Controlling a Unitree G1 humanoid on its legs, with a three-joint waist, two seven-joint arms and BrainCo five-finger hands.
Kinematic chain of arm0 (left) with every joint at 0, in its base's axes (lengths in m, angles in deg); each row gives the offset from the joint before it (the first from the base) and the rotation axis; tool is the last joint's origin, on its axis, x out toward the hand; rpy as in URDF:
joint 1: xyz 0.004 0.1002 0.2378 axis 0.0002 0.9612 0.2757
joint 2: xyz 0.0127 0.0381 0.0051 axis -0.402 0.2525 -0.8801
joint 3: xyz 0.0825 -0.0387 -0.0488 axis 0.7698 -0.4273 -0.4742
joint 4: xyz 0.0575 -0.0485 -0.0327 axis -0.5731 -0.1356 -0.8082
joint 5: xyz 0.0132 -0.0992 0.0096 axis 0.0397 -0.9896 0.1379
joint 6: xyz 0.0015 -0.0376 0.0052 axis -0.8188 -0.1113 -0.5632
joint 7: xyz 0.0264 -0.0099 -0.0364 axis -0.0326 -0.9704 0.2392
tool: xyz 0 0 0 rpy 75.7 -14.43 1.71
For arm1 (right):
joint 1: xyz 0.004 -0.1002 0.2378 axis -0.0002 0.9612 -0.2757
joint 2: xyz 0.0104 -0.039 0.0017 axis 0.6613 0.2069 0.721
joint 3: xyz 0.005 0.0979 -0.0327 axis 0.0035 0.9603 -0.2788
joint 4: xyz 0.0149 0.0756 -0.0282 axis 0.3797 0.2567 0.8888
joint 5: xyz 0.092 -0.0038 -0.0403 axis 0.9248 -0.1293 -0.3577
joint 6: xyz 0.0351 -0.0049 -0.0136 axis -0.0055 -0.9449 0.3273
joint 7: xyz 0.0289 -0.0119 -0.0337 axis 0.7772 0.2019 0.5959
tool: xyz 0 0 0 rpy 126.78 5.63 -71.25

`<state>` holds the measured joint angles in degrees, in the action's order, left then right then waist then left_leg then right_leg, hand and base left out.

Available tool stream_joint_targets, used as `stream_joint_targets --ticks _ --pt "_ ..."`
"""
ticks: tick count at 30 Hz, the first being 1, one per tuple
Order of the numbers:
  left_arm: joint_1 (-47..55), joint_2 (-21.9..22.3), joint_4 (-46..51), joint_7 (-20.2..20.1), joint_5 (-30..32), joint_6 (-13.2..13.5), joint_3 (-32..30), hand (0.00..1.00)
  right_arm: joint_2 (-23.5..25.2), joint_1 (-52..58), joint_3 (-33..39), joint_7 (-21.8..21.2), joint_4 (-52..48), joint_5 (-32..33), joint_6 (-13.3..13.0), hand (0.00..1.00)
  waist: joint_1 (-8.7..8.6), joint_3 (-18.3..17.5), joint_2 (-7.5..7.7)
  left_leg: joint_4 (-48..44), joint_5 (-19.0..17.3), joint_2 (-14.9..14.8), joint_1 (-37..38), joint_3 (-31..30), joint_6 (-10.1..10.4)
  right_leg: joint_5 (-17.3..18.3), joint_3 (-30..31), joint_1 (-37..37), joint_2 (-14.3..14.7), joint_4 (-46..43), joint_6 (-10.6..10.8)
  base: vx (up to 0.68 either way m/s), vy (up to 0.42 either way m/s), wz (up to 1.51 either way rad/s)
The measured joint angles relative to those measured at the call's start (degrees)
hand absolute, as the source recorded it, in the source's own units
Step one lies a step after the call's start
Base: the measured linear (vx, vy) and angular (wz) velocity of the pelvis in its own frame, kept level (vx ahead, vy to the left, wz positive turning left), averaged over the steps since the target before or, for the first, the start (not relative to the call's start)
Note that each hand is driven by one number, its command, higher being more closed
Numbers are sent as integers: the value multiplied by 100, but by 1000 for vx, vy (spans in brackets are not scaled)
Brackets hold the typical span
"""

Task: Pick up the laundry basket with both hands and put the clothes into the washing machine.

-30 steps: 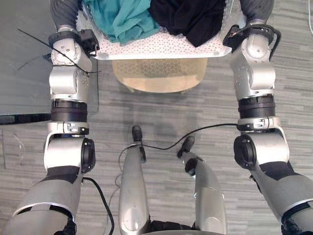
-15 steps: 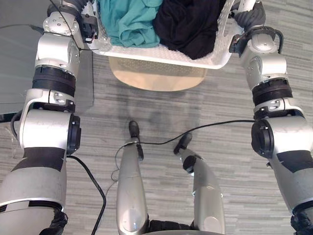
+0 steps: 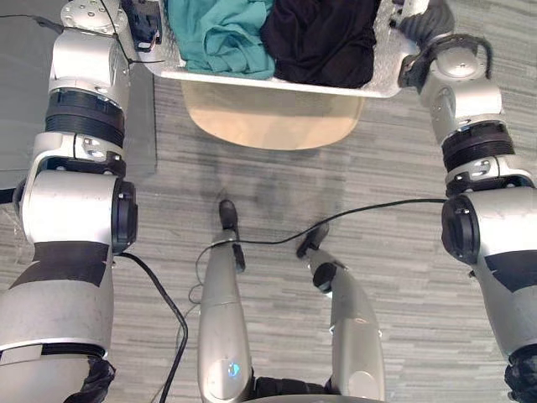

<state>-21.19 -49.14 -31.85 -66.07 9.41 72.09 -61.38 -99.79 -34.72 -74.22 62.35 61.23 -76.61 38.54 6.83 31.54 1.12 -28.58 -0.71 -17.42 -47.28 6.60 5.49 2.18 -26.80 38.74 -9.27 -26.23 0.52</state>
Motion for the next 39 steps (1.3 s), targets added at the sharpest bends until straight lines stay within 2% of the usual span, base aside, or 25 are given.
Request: stream_joint_targets --ticks 9,14,27,31,39 --pt "-40 74 1 288 -50 2 -181 0 42 -9 3 61 -13 18 -12 0 -21 0 0 95 62 41 -7 3 11 -1 -13 53 -43 -3 -1 36 -21 1" --pt "-69 78 0 268 6 -29 -198 0 43 -14 6 186 -13 83 -11 0 -26 0 0 90 65 50 -6 23 6 -1 -14 53 -66 -6 -1 37 -10 1" --pt "-153 88 1 210 63 -35 -347 0 42 -162 2 193 -8 121 15 0 -80 -4 3 63 95 44 41 71 -39 -20 13 45 -85 -58 -30 7 -6 0" --pt "-153 89 1 218 53 -39 -433 0 36 -296 2 298 -9 483 13 0 -114 -5 3 69 121 45 73 95 -75 -39 19 27 -89 -57 -60 0 0 0" --pt "-150 94 1 49 122 -161 -678 0 34 -315 -11 287 -8 691 5 0 -126 -13 9 76 128 37 264 187 -85 -80 57 -141 -74 61 -113 -8 -10 -3"
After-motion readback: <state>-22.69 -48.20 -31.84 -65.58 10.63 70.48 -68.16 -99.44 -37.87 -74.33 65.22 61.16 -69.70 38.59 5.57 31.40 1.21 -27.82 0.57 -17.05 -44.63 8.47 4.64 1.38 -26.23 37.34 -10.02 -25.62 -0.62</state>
